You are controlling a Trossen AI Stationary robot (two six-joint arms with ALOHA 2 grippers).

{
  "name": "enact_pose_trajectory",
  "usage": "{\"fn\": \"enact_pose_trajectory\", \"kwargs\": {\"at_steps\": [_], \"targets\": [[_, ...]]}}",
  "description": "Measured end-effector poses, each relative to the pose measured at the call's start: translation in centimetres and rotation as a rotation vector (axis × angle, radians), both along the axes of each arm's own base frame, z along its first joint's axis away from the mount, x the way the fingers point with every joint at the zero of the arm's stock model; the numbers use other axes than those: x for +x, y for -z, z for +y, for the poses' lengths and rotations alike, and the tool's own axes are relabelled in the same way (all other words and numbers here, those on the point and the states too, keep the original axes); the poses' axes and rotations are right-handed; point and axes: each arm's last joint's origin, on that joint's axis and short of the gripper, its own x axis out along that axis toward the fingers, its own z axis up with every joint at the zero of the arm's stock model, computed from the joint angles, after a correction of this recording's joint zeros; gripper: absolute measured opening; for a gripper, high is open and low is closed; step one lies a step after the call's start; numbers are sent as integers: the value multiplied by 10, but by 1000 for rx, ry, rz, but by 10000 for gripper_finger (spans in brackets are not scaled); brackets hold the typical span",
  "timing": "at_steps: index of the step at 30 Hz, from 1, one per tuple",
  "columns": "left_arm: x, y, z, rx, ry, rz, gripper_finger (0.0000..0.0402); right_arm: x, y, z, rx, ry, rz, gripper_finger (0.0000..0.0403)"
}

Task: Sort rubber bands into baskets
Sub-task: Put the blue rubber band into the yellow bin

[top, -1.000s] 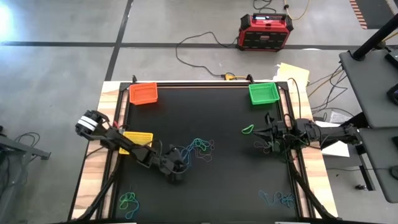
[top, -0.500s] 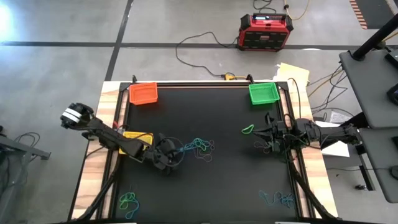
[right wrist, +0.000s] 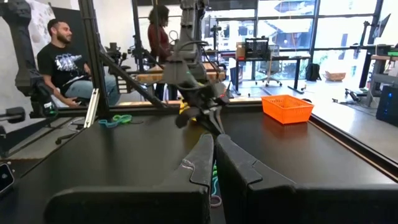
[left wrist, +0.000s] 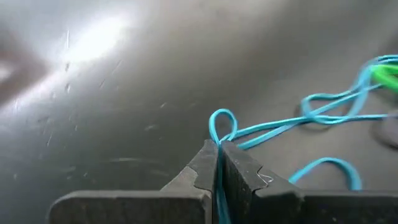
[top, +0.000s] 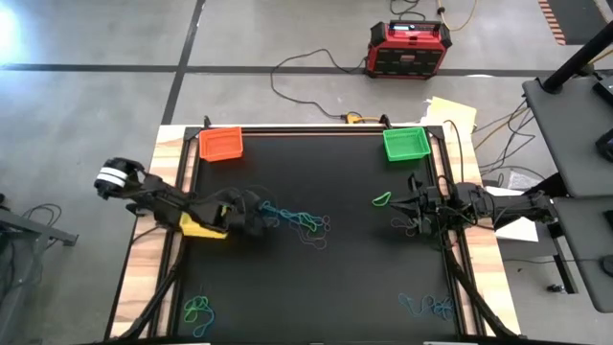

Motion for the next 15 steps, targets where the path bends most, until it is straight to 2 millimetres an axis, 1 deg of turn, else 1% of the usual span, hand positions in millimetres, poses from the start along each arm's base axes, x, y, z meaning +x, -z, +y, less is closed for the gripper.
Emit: {"fn": "enact_pose_trajectory", "kwargs": {"at_steps": [7,15], "targets": [[0,1,19,-50,-75,-10,0,0,0,0,0,0,0,9],[4,-2,19,-56,-60,-17,2,0,0,0,0,0,0,9]]}}
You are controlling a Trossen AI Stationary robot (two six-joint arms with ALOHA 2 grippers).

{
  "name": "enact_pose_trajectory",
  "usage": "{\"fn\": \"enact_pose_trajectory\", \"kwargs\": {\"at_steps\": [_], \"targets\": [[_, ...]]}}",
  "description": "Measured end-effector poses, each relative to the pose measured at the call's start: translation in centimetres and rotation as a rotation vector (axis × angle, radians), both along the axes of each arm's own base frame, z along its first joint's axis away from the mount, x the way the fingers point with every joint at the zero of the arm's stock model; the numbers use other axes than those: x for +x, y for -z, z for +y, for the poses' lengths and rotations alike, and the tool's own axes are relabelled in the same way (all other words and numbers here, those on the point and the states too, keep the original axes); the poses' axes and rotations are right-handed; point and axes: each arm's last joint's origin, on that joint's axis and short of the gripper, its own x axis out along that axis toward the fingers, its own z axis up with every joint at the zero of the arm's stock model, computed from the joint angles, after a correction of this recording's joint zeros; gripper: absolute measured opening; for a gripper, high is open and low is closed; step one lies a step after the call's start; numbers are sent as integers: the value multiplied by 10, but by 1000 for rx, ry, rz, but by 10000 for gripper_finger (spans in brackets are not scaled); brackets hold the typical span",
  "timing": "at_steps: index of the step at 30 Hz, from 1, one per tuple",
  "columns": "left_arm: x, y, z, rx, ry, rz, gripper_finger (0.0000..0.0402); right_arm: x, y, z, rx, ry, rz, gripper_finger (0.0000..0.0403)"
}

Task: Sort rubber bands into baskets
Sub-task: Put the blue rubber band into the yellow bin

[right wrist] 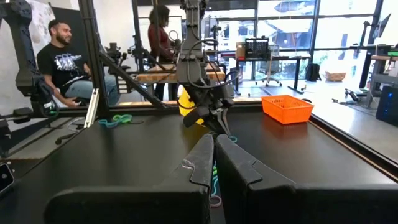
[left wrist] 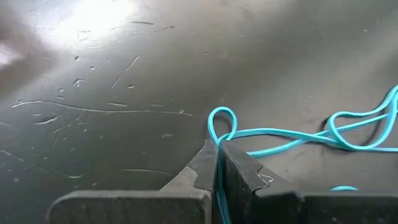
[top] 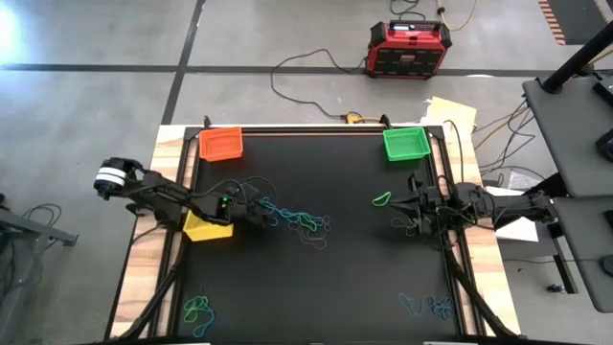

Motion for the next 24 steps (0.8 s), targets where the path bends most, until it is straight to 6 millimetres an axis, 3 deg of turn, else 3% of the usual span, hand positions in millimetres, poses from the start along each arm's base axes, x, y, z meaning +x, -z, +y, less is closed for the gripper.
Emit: {"fn": "enact_pose_trajectory", "kwargs": {"at_steps": [15,21,24], "targets": [[16,-19,-4,24,68,48,116,0,0,0,0,0,0,9],[26,-32,-16,36,177,63,136,0,0,0,0,0,0,9],[32,-38,-28,-14,310,64,137,0,0,0,0,0,0,9]]}}
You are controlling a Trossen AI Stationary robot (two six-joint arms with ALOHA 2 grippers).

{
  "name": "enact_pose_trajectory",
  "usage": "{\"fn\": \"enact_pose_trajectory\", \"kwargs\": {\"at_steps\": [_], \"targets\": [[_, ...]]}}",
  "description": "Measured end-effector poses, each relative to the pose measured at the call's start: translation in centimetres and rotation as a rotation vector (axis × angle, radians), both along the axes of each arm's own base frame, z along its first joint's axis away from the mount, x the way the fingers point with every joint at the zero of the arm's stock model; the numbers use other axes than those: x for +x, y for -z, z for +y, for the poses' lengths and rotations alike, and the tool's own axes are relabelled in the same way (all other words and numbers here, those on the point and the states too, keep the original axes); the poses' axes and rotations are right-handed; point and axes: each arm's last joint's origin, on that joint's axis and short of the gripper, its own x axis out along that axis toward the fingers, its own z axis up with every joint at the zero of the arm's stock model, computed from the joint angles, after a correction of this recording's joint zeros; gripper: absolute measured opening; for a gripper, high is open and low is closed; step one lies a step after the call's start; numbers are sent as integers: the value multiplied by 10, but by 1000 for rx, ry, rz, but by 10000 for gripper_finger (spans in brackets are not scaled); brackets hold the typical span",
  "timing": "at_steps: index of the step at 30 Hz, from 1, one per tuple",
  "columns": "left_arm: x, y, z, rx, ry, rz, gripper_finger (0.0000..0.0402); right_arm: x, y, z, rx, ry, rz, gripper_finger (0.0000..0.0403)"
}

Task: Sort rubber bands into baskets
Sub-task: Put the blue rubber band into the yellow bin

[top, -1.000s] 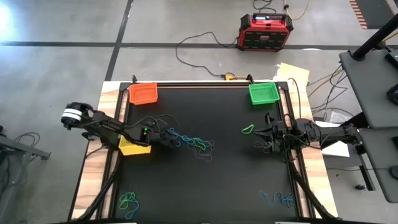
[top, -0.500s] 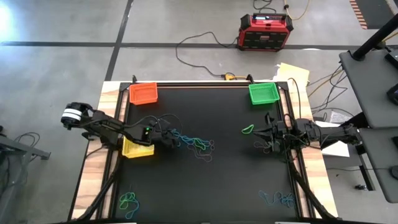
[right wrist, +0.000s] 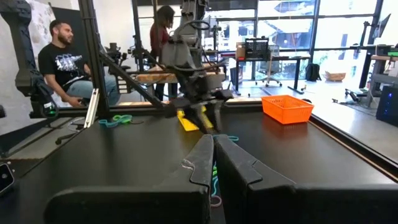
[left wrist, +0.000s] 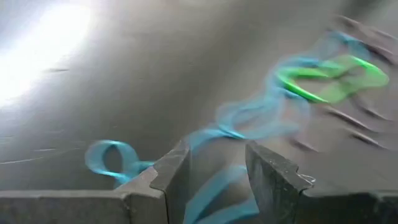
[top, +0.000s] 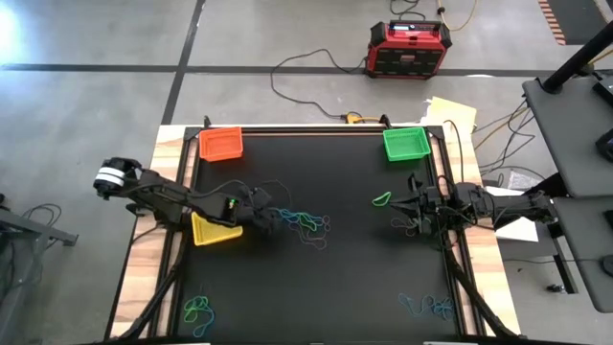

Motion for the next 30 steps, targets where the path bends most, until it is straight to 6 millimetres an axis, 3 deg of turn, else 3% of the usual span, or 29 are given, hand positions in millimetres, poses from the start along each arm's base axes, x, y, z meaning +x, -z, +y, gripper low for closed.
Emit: {"fn": "enact_pose_trajectory", "kwargs": {"at_steps": [4,9,22,26,30], "targets": [[-2,1,-13,-38,84,14,130,0,0,0,0,0,0,9],[-7,15,-13,-17,33,46,126,0,0,0,0,0,0,9],[12,38,-17,9,48,85,145,0,0,0,0,0,0,9],[17,35,-19,8,65,94,131,0,0,0,0,0,0,9],[18,34,-19,-3,74,100,91,0,0,0,0,0,0,9]]}}
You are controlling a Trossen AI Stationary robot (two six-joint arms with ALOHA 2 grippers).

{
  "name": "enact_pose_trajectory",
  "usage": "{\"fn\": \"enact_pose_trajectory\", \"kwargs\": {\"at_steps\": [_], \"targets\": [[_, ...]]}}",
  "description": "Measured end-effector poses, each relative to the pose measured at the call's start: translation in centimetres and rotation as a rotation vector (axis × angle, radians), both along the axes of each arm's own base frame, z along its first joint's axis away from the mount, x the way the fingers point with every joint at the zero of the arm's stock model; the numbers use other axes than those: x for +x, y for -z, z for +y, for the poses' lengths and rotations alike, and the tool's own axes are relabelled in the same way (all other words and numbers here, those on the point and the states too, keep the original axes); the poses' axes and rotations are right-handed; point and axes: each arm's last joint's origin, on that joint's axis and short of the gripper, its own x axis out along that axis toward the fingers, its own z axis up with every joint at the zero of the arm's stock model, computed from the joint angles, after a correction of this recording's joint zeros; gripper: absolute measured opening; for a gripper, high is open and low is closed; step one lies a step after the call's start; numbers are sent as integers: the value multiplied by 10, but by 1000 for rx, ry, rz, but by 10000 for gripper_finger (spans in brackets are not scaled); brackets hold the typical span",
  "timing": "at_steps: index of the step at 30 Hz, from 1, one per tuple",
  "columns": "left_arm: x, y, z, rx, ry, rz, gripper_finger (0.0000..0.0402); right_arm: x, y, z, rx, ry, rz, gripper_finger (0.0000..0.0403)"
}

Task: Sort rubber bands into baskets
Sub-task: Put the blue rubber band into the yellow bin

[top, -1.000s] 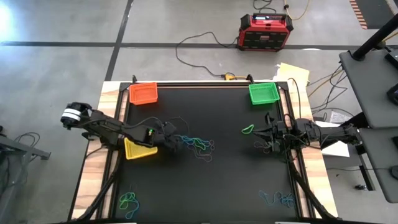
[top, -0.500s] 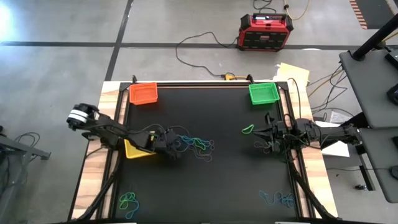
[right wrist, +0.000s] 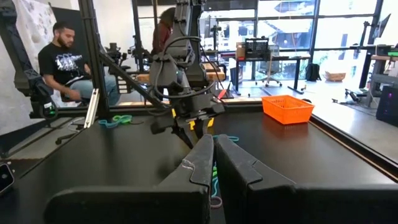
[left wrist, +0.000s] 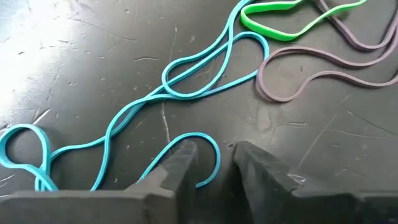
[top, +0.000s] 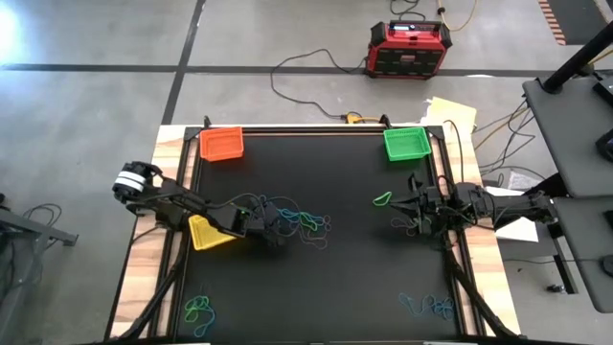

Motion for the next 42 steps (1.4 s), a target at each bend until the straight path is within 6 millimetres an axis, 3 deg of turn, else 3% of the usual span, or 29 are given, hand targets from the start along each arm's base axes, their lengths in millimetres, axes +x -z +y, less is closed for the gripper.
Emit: {"fn": "enact_pose_trajectory", "kwargs": {"at_steps": [6,19,27,34,42], "targets": [[-1,1,0,-14,-9,-2,7,0,0,0,0,0,0,9],[14,-23,-13,-24,102,18,0,0,0,0,0,0,0,9],[23,-46,-43,-30,242,1,0,0,0,0,0,0,0,9],[18,-64,-68,-8,313,51,0,0,0,0,0,0,0,9],[6,-86,-81,-10,308,40,0,0,0,0,0,0,0,9]]}}
